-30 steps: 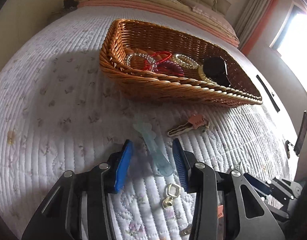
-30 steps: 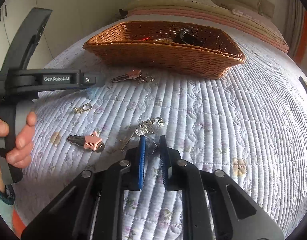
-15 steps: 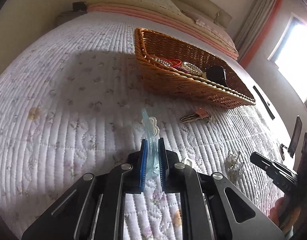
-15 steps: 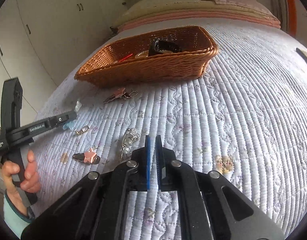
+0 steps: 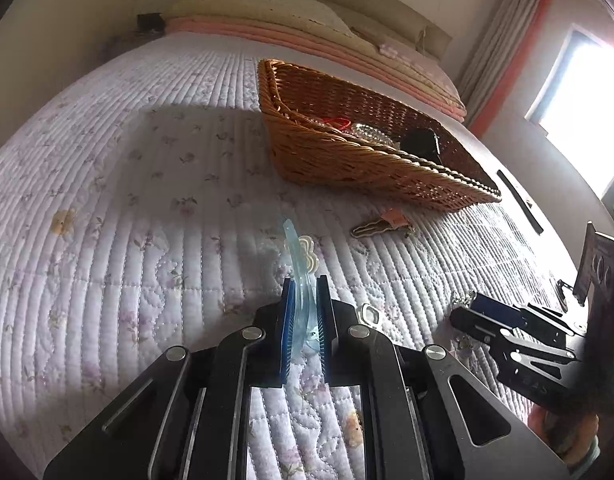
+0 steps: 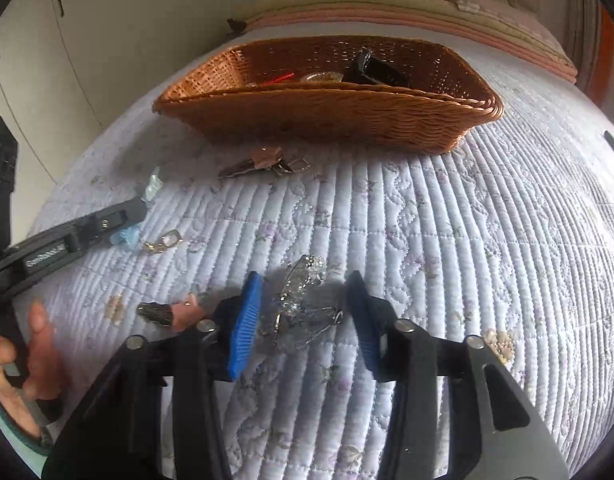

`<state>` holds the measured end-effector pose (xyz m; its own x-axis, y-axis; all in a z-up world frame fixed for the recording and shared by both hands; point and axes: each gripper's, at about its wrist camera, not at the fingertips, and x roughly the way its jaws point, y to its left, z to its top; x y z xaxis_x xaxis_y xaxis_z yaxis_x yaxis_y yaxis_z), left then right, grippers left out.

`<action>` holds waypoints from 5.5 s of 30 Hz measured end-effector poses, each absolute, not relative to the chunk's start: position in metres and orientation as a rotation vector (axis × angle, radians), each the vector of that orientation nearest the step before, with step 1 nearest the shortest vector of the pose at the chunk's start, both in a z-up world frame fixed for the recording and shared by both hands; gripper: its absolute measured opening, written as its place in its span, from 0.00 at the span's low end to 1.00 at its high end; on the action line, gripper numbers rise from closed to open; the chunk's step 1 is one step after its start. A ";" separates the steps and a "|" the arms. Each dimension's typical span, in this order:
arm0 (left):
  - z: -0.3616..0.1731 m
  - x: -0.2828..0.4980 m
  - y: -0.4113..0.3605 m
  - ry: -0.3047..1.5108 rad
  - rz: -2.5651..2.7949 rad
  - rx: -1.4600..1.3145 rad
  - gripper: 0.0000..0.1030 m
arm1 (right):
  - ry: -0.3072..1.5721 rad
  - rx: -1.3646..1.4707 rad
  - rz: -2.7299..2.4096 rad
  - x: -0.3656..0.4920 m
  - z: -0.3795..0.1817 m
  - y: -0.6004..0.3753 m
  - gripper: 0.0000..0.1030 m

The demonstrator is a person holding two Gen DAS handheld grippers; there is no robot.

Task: Organize jewelry
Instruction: 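Grasp the light-blue clip with the left tool while the right grasps a silver chain, then carry the blue clip and silver chain over the basket, then open both tools to drop the clip and chain into the basket, then lower the right tool onto the pink star-tag key and grasp it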

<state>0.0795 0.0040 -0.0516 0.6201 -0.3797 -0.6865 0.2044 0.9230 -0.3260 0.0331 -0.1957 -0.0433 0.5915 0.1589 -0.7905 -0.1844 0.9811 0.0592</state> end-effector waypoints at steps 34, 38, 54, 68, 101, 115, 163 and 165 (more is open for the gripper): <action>0.071 0.110 -0.023 0.553 -0.464 -0.177 0.09 | 0.521 0.058 0.339 0.069 0.120 -0.217 0.03; 0.063 0.149 -0.034 0.591 -0.447 -0.161 0.09 | 0.525 0.036 0.315 0.115 0.119 -0.210 0.03; -0.007 0.209 -0.053 0.821 -0.395 -0.120 0.09 | 0.737 0.022 0.262 0.215 0.032 -0.195 0.03; 0.026 0.162 -0.038 0.746 -0.453 -0.159 0.40 | 0.795 0.079 0.300 0.182 0.048 -0.210 0.07; -0.039 0.056 -0.023 0.865 -0.531 -0.128 0.36 | 0.872 0.017 0.405 0.103 -0.017 -0.178 0.39; -0.050 0.054 -0.020 0.864 -0.531 -0.143 0.35 | 0.980 0.011 0.481 0.146 -0.041 -0.157 0.35; -0.051 0.055 -0.033 0.812 -0.400 -0.029 0.09 | 0.882 -0.053 0.297 0.037 -0.046 -0.227 0.21; -0.051 0.053 -0.033 0.809 -0.400 -0.029 0.09 | 0.884 -0.050 0.296 0.039 -0.047 -0.227 0.21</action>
<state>0.0534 -0.0332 -0.0509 0.6200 -0.3591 -0.6976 0.3368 0.9248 -0.1767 0.0387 -0.2273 -0.0467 0.5960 0.2343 -0.7680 -0.2752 0.9582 0.0787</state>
